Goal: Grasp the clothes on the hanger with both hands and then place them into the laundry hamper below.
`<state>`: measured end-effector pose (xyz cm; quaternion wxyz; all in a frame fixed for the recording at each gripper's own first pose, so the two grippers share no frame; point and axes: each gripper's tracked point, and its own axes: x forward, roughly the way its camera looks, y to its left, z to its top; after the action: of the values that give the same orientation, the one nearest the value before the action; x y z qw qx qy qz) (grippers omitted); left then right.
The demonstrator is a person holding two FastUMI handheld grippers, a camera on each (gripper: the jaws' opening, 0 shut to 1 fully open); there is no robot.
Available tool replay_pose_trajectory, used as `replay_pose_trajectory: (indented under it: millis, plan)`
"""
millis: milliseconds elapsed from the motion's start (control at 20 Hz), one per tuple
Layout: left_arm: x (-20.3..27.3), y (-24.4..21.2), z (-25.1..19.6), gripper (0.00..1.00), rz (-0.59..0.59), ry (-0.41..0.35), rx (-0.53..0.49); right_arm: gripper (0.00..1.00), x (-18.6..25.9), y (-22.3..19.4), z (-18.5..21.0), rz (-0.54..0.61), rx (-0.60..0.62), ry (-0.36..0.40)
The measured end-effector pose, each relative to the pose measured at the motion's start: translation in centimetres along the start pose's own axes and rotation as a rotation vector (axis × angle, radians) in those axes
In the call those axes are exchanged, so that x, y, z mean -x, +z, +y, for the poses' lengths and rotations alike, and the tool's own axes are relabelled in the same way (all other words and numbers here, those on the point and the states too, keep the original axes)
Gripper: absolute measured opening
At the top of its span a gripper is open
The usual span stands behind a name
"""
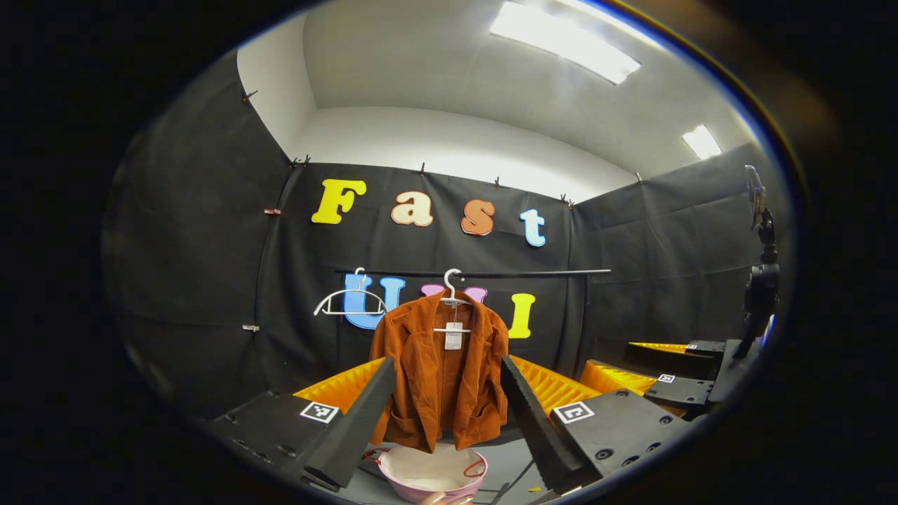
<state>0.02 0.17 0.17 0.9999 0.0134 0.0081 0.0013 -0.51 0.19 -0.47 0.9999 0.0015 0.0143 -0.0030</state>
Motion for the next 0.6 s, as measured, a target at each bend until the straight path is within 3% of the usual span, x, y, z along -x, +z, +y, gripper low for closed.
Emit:
replay_pose_trajectory:
  millis: [600]
  plan:
    - [0.8,-0.1,2.0,0.95,0.005,-0.056,0.04,0.97,0.8,-0.1,1.4,0.0,0.033,-0.065]
